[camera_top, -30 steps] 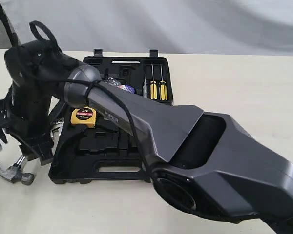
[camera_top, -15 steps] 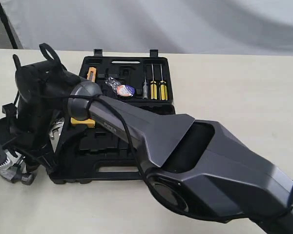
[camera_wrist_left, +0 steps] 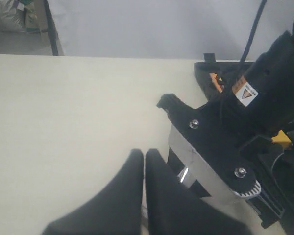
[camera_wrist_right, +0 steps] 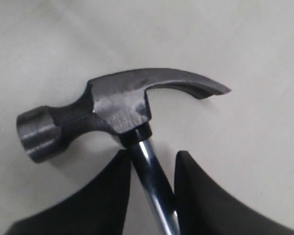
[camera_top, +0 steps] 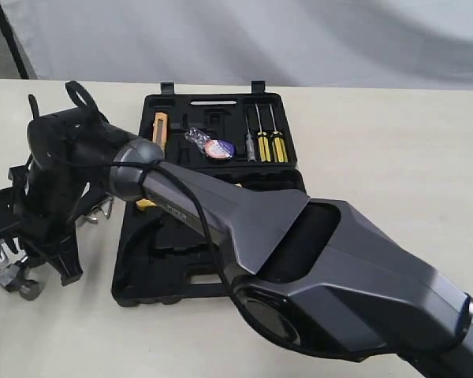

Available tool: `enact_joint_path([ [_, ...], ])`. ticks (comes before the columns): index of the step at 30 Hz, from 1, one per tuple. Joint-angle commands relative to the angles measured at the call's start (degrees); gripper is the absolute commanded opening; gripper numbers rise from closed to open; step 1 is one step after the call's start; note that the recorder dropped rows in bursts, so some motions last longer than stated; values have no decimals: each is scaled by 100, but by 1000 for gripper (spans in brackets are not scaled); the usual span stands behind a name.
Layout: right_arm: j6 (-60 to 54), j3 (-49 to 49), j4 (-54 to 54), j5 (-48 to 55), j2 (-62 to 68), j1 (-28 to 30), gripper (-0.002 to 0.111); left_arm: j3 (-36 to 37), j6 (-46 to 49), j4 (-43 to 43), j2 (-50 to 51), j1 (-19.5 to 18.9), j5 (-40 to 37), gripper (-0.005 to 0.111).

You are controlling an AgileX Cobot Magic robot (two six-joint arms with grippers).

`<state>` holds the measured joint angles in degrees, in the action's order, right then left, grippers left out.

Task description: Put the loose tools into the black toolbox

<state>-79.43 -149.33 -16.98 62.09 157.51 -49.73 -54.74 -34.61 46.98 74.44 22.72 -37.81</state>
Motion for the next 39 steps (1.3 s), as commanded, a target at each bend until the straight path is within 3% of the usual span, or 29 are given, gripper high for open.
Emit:
enact_joint_path([
  [1,154,18,55,-346,-236,33,0,53,-59,-78,-46,-19,97,1],
  [8,-543,18,44,-963,-625,33,-1,53,-59,-78,-46,-19,97,1],
  [14,-289,18,610,-964,-904,23,-1,53,-59,-78,-46,-19,97,1],
  [18,1187,18,1752,-742,-1193,-36,-1,53,-59,-78,-46,-19,97,1],
  [22,3073,18,2907,523,-1570,-61,-1,53,-59,-78,-46,-19,97,1],
  [29,4961,189,3266,787,-1819,369,-1,53,-59,-78,-46,-19,97,1],
  [33,5159,954,2608,787,-2338,635,-1,53,-59,-78,-46,-19,97,1],
  [39,4623,3270,2517,787,-3568,674,-1,53,-59,-78,-46,-19,97,1],
])
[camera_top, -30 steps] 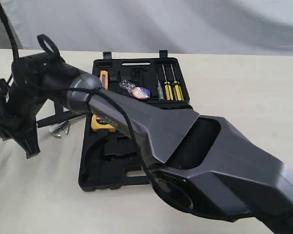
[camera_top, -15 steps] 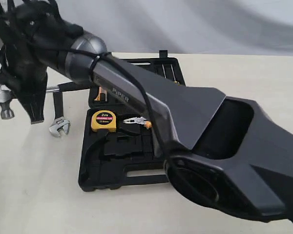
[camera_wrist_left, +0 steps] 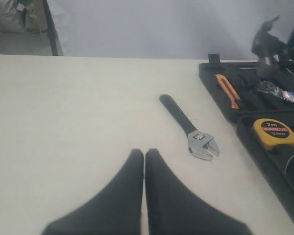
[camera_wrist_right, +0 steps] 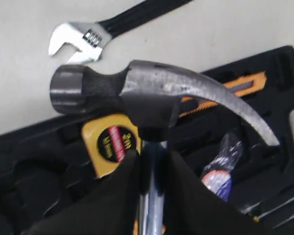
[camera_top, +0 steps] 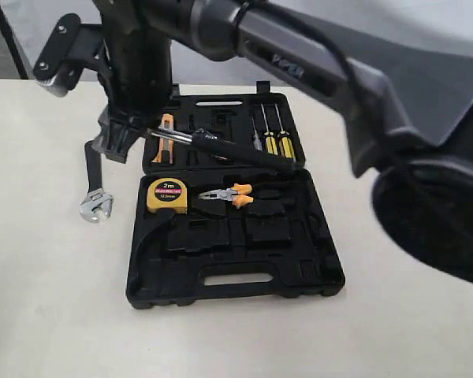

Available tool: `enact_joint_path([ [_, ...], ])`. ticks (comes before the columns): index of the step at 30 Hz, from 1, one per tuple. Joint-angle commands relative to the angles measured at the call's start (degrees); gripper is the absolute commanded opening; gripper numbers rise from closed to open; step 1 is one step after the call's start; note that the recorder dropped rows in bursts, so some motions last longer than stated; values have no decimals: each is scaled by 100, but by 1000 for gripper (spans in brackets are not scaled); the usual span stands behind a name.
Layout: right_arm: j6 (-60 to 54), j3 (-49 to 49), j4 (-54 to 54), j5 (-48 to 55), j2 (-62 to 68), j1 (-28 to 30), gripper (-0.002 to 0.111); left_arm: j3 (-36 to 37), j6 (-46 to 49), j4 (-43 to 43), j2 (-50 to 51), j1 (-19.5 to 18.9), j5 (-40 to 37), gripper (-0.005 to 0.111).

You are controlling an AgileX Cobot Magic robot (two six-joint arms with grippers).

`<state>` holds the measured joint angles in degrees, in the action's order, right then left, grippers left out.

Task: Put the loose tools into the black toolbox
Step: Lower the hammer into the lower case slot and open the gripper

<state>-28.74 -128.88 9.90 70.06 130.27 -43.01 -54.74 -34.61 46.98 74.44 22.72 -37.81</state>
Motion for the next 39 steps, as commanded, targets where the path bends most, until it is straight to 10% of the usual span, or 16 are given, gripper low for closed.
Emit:
enact_joint_path([
  [1,-641,1535,-270,-10,-987,2,-1,53,-59,-78,-46,-19,97,1],
  [12,-1873,3852,-793,-1485,-1401,-56,-1,53,-59,-78,-46,-19,97,1],
  [39,-2268,3968,-1061,-1746,-923,-71,9,53,-59,-78,-46,-19,97,1],
])
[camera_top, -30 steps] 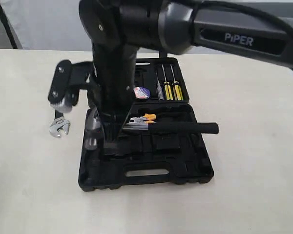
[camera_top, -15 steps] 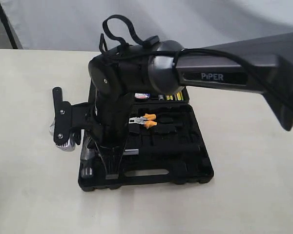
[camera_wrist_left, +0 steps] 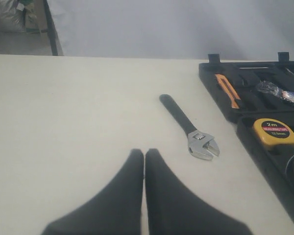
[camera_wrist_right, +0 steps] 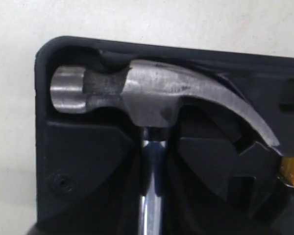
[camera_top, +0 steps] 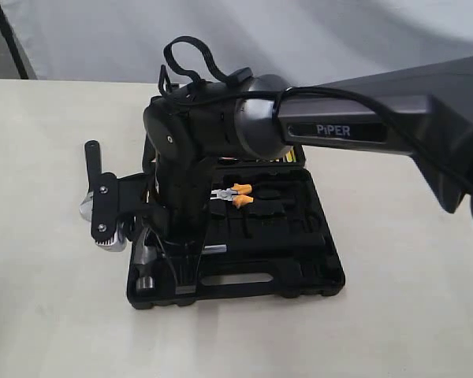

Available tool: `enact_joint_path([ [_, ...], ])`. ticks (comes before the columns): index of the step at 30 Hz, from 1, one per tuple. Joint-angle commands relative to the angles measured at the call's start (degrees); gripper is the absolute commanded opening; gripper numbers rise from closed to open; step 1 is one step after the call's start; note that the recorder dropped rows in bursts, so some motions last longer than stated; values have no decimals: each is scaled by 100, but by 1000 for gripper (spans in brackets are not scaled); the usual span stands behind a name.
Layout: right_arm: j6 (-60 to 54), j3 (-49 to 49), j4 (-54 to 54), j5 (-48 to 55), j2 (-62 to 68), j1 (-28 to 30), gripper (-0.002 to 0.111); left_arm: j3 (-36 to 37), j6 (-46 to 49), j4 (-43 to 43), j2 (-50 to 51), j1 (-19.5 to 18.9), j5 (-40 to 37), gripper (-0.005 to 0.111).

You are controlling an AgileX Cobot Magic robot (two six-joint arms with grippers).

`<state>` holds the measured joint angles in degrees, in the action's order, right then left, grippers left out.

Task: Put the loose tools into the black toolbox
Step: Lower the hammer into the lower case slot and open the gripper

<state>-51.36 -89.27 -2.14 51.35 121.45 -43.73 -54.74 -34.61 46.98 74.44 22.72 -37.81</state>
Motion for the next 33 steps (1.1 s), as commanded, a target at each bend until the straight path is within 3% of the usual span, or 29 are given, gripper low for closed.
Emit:
enact_joint_path([
  [1,35,7,154,126,-41,1,13,53,-59,-78,-46,-19,97,1],
  [10,49,7,154,54,-67,1,57,53,-59,-78,-46,-19,97,1],
  [13,143,-3,154,-176,-253,1,67,53,-59,-78,-46,-19,97,1],
  [15,333,-91,154,-224,-444,1,68,53,-59,-78,-46,-19,97,1],
  [17,957,-276,100,-203,-742,1,64,53,-59,-78,-46,-19,97,1],
  [18,1218,-311,12,-203,-793,1,55,53,-59,-78,-46,-19,97,1],
  [19,1531,-324,-2,-129,-805,1,38,53,-59,-78,-46,-19,97,1],
  [20,1768,-324,-29,19,-764,13,11,53,-59,-78,-46,-19,97,1],
  [21,1894,-324,-40,106,-729,13,0,53,-59,-78,-46,-19,97,1],
  [27,3488,-560,12,748,-447,287,-1,53,-59,-78,-46,-19,97,1],
  [33,3625,-768,-528,1369,1145,423,-1,53,-59,-78,-46,-19,97,1],
])
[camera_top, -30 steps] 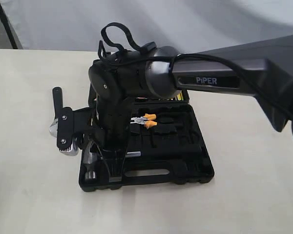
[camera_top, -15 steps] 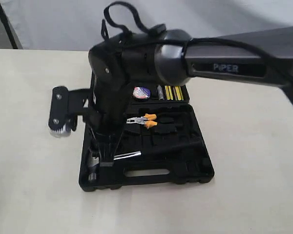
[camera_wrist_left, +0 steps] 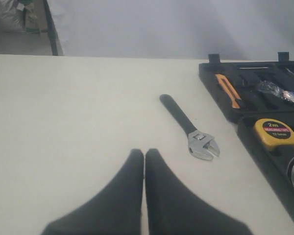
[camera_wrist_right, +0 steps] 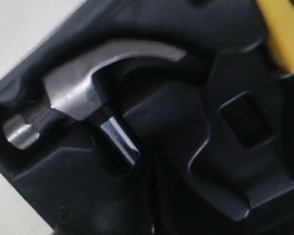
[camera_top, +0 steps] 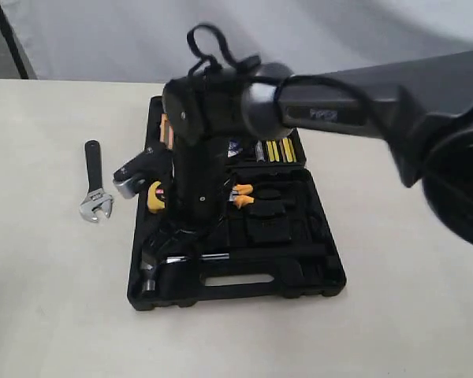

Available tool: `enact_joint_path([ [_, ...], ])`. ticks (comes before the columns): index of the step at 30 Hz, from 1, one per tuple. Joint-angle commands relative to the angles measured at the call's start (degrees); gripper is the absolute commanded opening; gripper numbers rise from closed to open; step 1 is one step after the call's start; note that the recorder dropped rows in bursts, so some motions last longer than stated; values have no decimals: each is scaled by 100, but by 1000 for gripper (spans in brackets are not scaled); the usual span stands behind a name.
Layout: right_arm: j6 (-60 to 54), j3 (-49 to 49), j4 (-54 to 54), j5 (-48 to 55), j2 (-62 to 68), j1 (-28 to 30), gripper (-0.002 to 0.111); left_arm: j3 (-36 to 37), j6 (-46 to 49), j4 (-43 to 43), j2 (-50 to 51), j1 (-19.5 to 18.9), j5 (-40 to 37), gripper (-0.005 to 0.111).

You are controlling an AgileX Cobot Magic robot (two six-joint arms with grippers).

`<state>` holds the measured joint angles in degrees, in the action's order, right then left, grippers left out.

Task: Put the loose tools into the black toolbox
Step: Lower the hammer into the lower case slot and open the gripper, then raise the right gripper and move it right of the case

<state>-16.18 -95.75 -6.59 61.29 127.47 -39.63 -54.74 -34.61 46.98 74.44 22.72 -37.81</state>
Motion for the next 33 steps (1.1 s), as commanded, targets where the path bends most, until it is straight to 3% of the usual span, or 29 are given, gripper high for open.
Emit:
enact_joint_path([
  [1,234,-317,-58,375,486,12,-1,53,-59,-78,-46,-19,97,1],
  [4,494,-885,18,401,-194,12,-1,53,-59,-78,-46,-19,97,1],
  [7,507,-802,-57,403,-726,12,-1,53,-59,-78,-46,-19,97,1],
  [10,507,-96,-365,401,-987,12,-1,53,-59,-78,-46,-19,97,1],
  [13,1046,618,284,261,-1232,94,-1,53,-59,-78,-46,-19,97,1],
  [26,1675,2412,380,-662,-1971,1970,-1,53,-59,-78,-46,-19,97,1],
  [33,1951,2862,784,-1137,-1971,2259,-1,53,-59,-78,-46,-19,97,1],
])
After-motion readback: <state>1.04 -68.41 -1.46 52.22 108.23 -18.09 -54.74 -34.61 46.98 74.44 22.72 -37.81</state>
